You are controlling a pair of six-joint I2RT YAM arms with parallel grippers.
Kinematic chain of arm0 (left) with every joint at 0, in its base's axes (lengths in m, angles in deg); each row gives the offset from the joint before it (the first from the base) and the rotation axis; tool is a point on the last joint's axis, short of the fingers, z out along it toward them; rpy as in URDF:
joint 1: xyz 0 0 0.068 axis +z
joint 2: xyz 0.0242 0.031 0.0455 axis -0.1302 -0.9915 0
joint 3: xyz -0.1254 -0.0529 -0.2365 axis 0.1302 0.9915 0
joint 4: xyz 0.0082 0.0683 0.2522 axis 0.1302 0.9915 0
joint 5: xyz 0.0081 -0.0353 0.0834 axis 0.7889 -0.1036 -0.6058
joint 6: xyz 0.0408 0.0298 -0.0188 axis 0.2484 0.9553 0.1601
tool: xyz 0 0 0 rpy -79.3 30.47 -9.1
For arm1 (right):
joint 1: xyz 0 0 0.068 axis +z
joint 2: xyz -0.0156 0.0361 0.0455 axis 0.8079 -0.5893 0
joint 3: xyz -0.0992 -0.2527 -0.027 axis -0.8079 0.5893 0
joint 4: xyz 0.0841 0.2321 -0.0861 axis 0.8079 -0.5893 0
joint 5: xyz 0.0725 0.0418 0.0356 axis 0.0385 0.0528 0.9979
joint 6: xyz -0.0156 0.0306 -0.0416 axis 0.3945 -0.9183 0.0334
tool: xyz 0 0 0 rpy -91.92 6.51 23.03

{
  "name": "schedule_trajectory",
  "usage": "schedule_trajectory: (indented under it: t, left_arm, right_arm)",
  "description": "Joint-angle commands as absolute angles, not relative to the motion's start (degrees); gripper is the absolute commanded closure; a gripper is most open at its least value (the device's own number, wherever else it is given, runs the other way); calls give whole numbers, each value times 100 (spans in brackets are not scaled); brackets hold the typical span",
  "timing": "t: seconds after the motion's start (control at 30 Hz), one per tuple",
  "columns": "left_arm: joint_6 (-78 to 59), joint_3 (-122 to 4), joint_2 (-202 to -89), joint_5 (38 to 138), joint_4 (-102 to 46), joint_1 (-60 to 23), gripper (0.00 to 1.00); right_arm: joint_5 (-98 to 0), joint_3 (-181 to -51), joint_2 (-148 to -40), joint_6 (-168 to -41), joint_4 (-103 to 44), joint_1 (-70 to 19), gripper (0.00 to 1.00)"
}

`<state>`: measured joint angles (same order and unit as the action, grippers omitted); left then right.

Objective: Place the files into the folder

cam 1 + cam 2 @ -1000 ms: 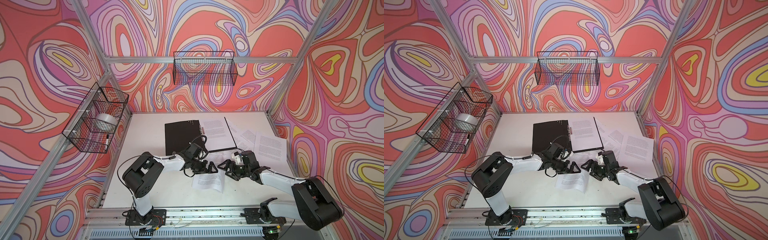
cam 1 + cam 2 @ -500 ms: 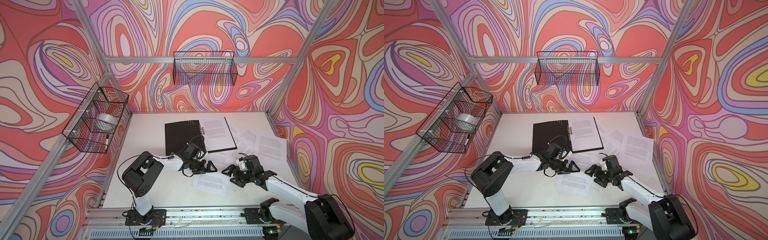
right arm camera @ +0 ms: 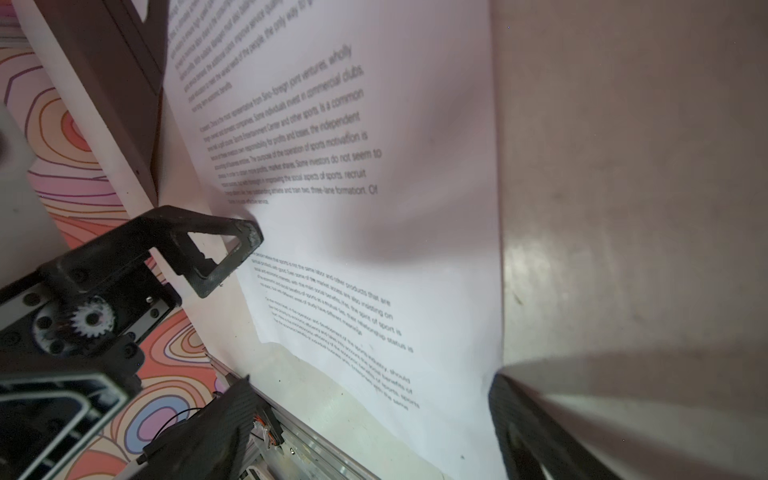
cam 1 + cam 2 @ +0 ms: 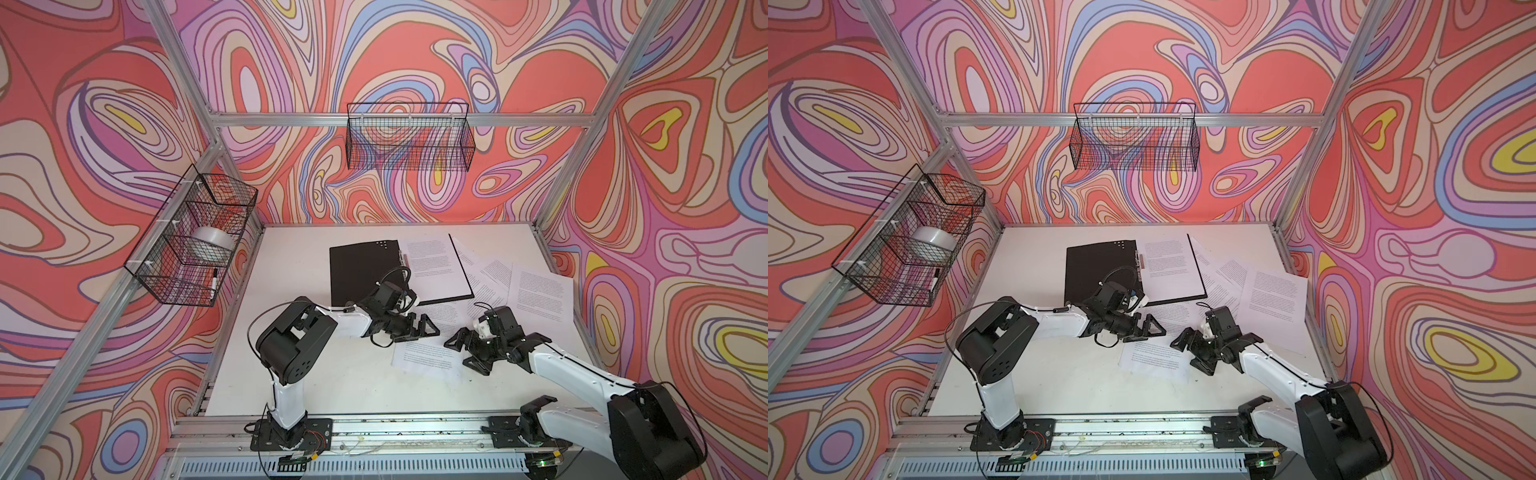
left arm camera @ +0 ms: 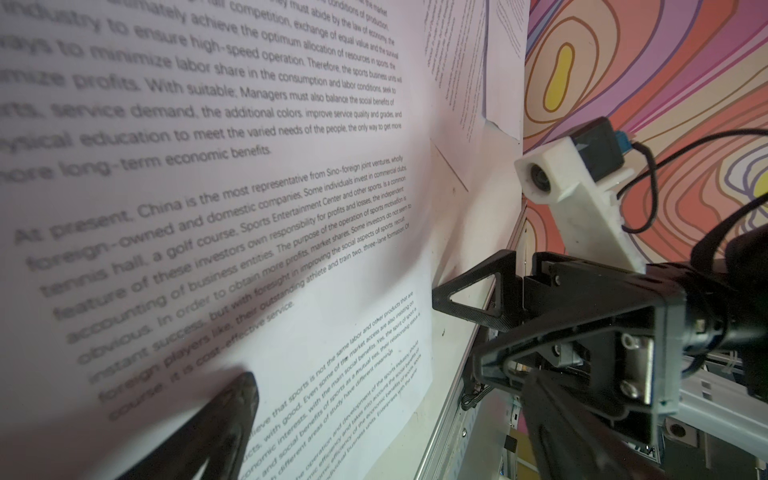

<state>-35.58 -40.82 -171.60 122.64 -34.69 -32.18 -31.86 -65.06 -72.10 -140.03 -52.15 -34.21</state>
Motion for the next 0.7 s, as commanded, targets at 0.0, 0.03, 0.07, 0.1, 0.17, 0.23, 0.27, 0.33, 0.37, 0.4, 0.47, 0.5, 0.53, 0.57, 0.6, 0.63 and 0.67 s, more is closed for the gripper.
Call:
schedule_trajectory:
  t: [0.0, 0.03, 0.07, 0.1, 0.17, 0.23, 0.27, 0.33, 0.37, 0.4, 0.47, 0.5, 0.53, 0.57, 0.6, 0.63, 0.67]
  left_arm:
    - [-3624, -3803, -17927, 11270, -2461, -3172, 0]
    - [-3638, -3822, -17972, 11291, -2506, -3172, 0]
    - [-3648, -3821, -17999, 11310, -2521, -3172, 0]
    - [-3647, -3826, -18016, 11304, -2522, -3165, 0]
    - [-3656, -3809, -18007, 11270, -2510, -3163, 0]
    - [-3658, -3814, -17997, 11301, -2545, -3163, 0]
    - [-3657, -3816, -17996, 11298, -2540, -3158, 0]
    - [-3656, -3800, -17983, 11278, -2535, -3163, 0]
    - [-3656, -3799, -17988, 11290, -2547, -3163, 0]
    - [-3664, -3800, -17996, 11295, -2554, -3163, 0]
    - [-3667, -3800, -18005, 11297, -2575, -3163, 0]
    - [-3665, -3800, -18016, 11303, -2579, -3163, 0]
    - [-3665, -3796, -18019, 11309, -2588, -3163, 0]
    - [-3661, -3782, -18026, 11311, -2593, -3163, 0]
    - [-3656, -3773, -18028, 11310, -2596, -3163, 0]
    - [-3656, -3777, -18023, 11310, -2595, -3163, 0]
    - [-3656, -3773, -18022, 11310, -2596, -3163, 0]
  right_arm:
    - [-4358, -6318, -7514, -14062, -6689, -3403, 5]
    - [-4400, -6328, -7520, -14097, -6712, -3403, 5]
    - [-4399, -6339, -7543, -14122, -6721, -3396, 5]
    - [-4473, -6389, -7563, -14178, -6809, -3403, 5]
    - [-4633, -6464, -7588, -14296, -6959, -3403, 4]
    - [-4655, -6442, -7616, -14353, -6931, -3403, 4]
    - [-4656, -6440, -7649, -14378, -6914, -3395, 5]
    - [-4741, -6497, -7704, -14506, -6978, -3366, 4]
    - [-4782, -6527, -7728, -14564, -7001, -3342, 4]
    - [-4818, -6541, -7787, -14628, -7011, -3318, 4]
    - [-4869, -6569, -7937, -14750, -6988, -3260, 4]
    - [-4899, -6599, -8034, -14818, -6987, -3218, 4]
    - [-4934, -6653, -8098, -14876, -7000, -3176, 3]
    - [-4938, -6683, -8198, -14902, -6957, -3130, 3]
    - [-4840, -6672, -8267, -14909, -6805, -3093, 3]
    - [-4786, -6651, -8322, -14963, -6705, -3059, 3]
    - [-4770, -6644, -8386, -15035, -6622, -3007, 3]
